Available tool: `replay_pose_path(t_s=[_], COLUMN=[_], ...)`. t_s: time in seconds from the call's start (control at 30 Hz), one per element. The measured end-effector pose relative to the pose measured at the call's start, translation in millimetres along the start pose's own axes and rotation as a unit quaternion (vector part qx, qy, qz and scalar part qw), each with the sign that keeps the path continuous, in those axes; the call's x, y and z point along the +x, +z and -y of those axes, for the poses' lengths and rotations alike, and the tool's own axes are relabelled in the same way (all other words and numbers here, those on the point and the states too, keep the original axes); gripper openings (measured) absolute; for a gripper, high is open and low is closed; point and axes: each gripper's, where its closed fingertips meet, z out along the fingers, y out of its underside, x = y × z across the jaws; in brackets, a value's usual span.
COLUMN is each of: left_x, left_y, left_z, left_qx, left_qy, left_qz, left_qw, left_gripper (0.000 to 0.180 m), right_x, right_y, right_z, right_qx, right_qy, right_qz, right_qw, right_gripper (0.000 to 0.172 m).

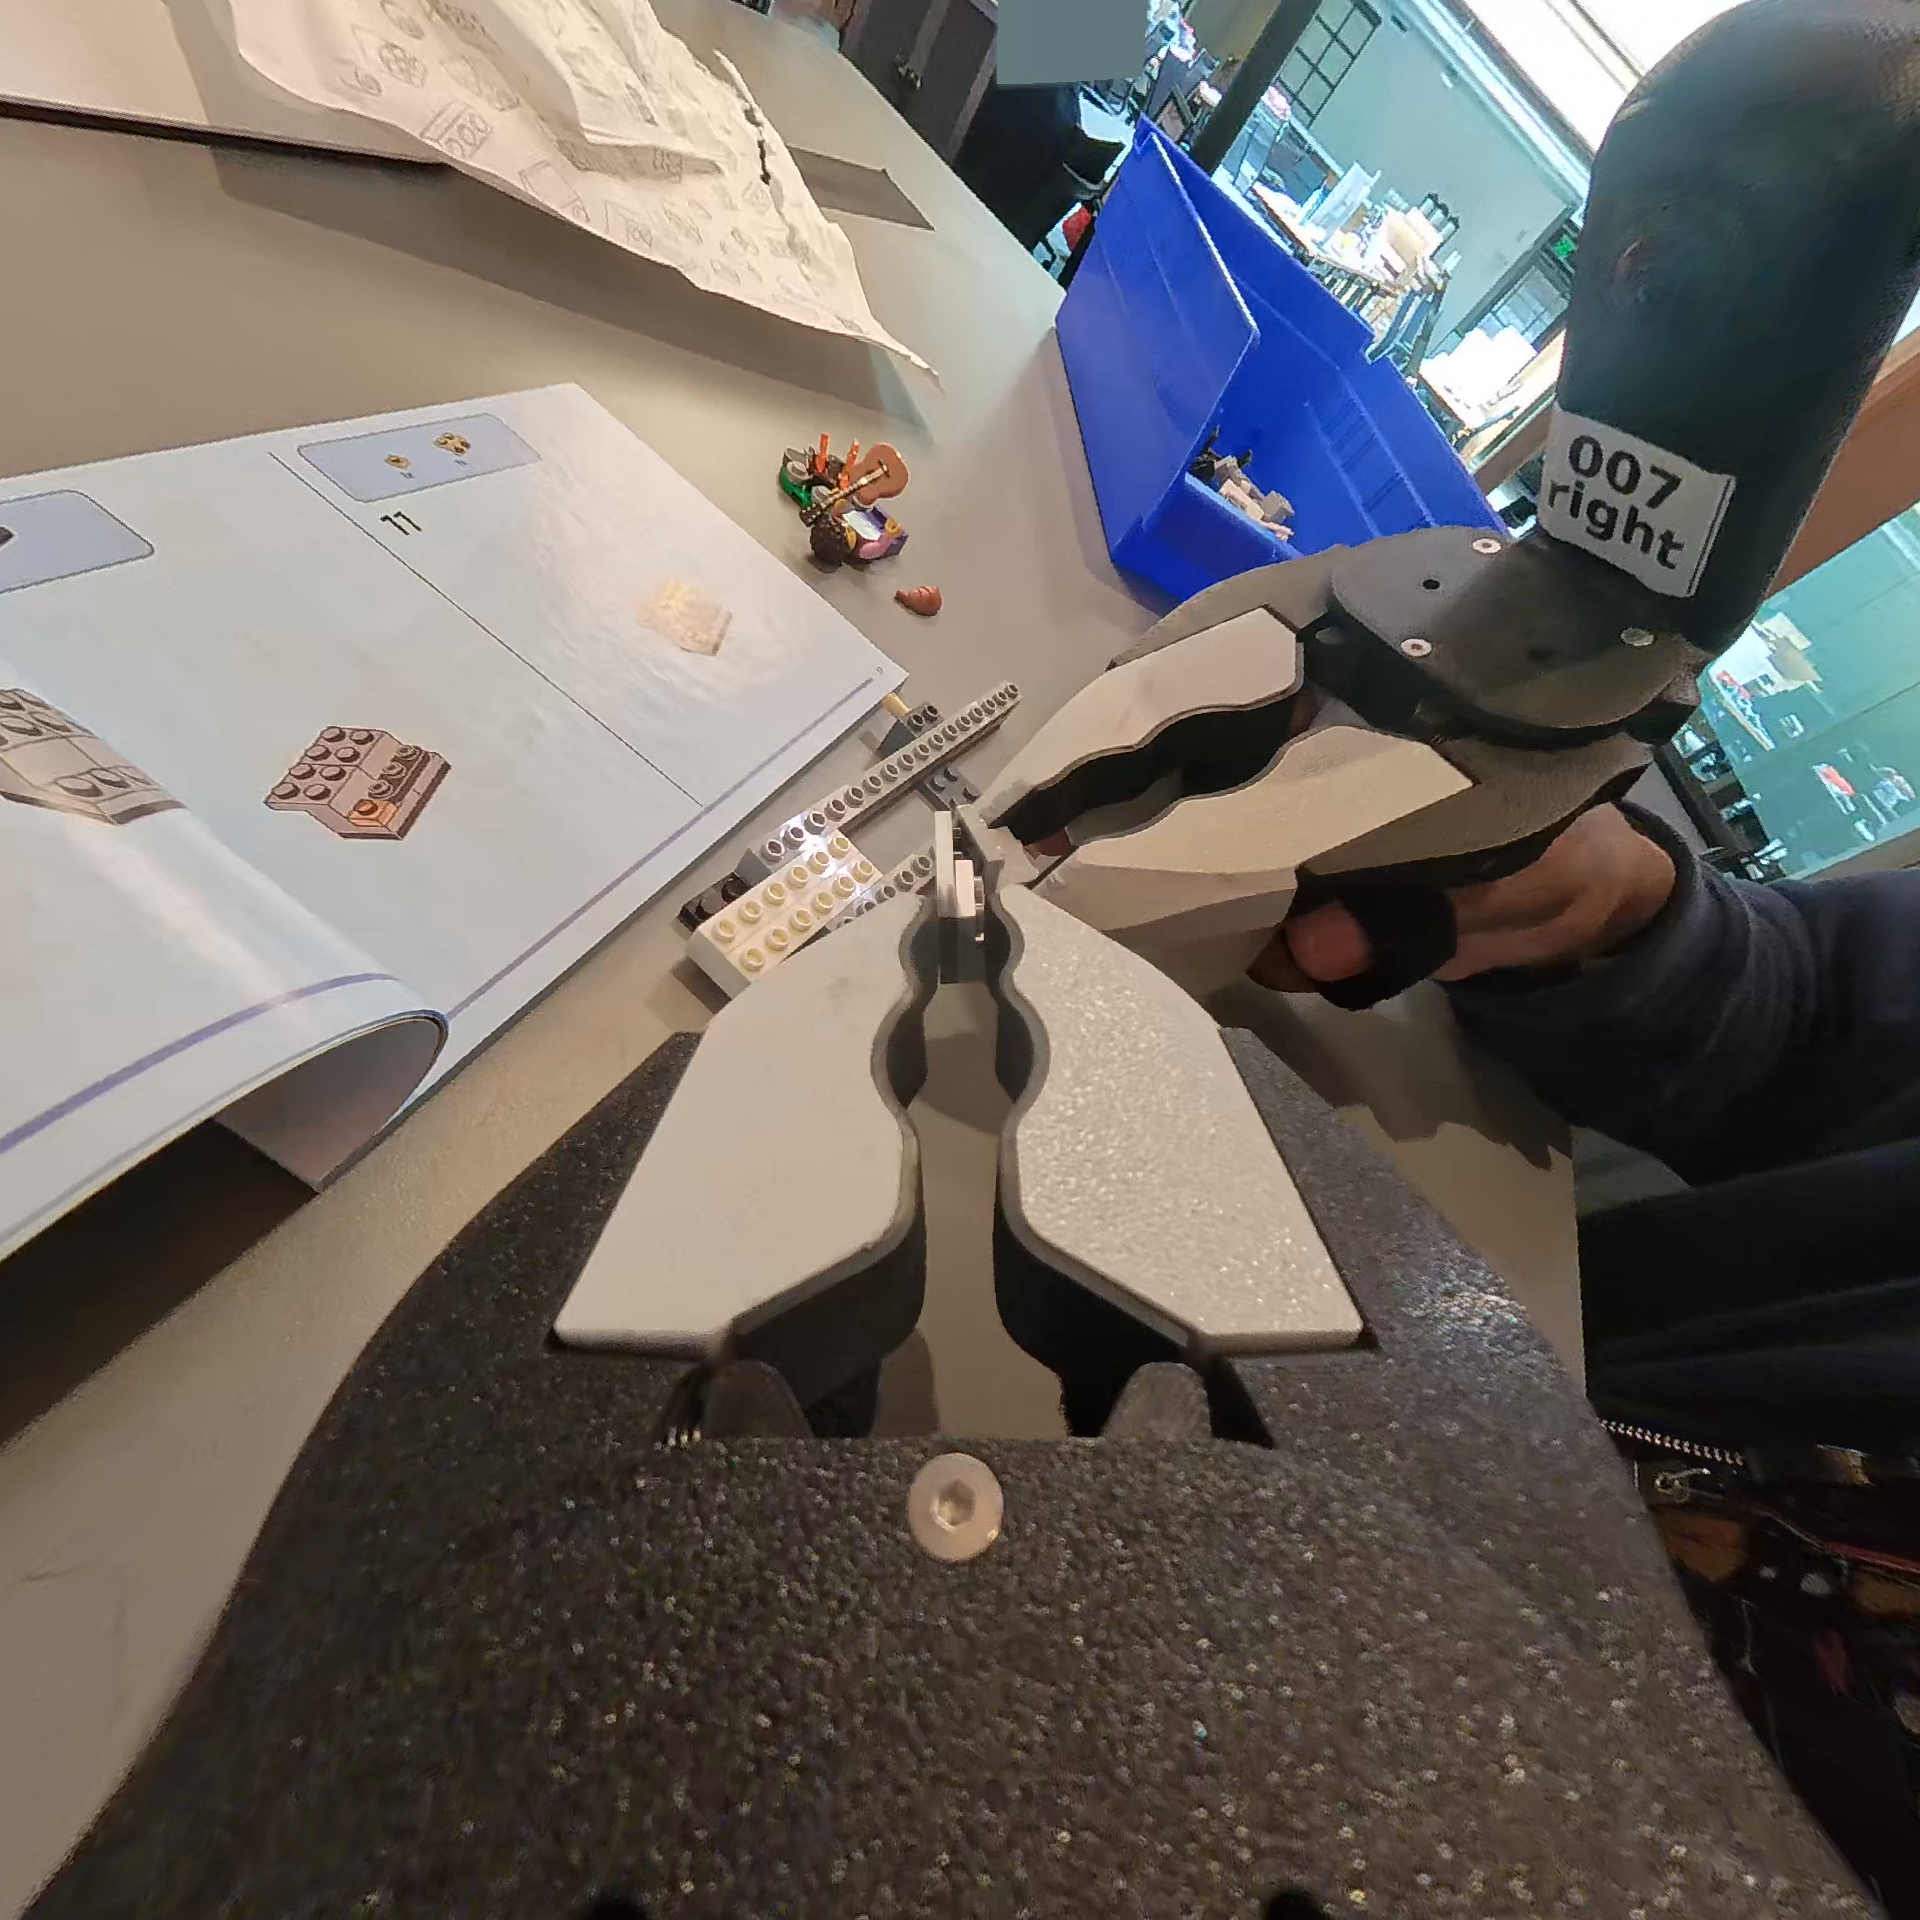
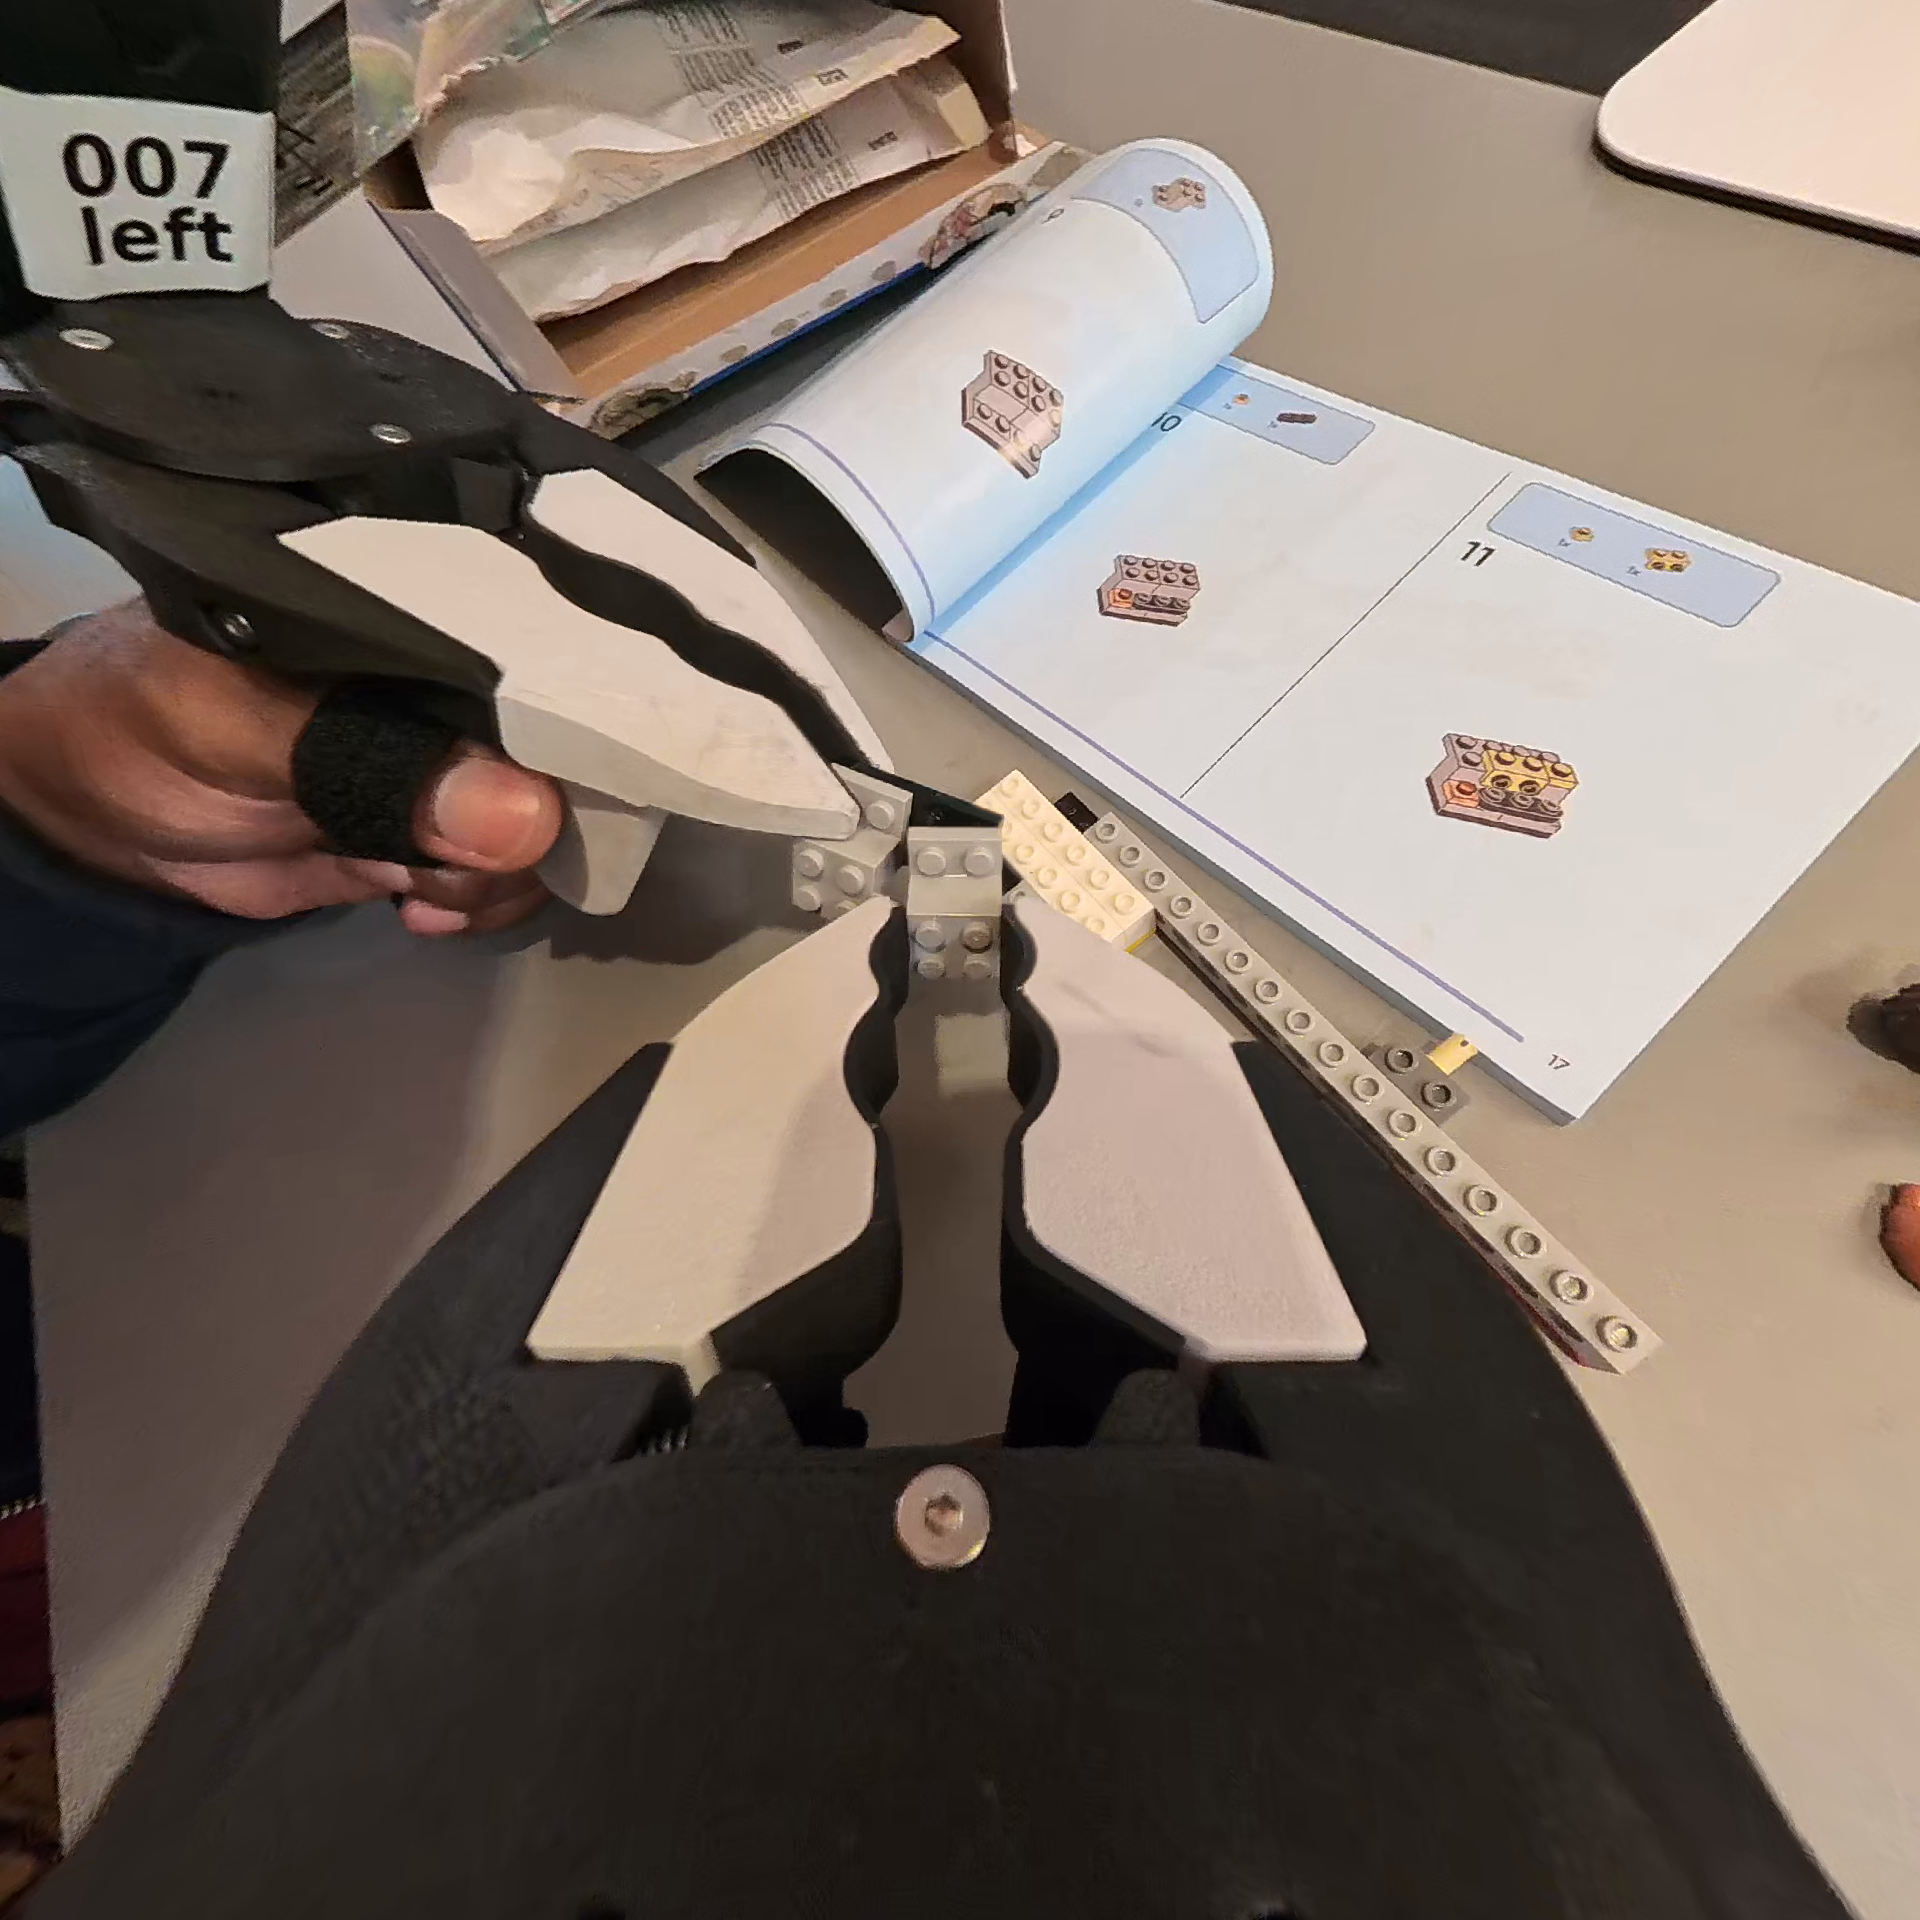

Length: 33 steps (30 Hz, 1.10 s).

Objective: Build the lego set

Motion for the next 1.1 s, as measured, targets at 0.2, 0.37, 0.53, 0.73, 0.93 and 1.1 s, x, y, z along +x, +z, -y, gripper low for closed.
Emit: replay_pose_path(t_s=[0.2,0.37,0.53,0.73,0.93,1.1], left_x=[0,0,2,10,22,29], left_y=[-2,-2,-1,5,5,0], left_z=[3,4,4,8,12,13], left_qx=[0.004,0.007,0.006,0.040,0.101,0.124], left_qy=[0.025,0.052,0.075,0.011,-0.052,-0.083], left_qz=[0.006,0.018,0.028,0.015,0.009,-0.015], left_qw=[1.000,0.998,0.997,0.999,0.993,0.989], left_gripper=[0.008,0.008,0.008,0.008,0.008,0.008], right_x=[0,-1,0,6,4,-6], right_y=[0,-1,-3,-13,-26,-32], right_z=[5,6,6,5,9,12], right_qx=[0.012,0.012,0.005,-0.034,-0.078,-0.100], right_qy=[0.020,0.018,-0.004,-0.040,-0.016,0.053], right_qz=[0.007,0.011,0.000,-0.054,-0.061,-0.002], right_qw=[1.000,1.000,1.000,0.997,0.995,0.994], right_gripper=[0.016,0.017,0.016,0.016,0.016,0.016])
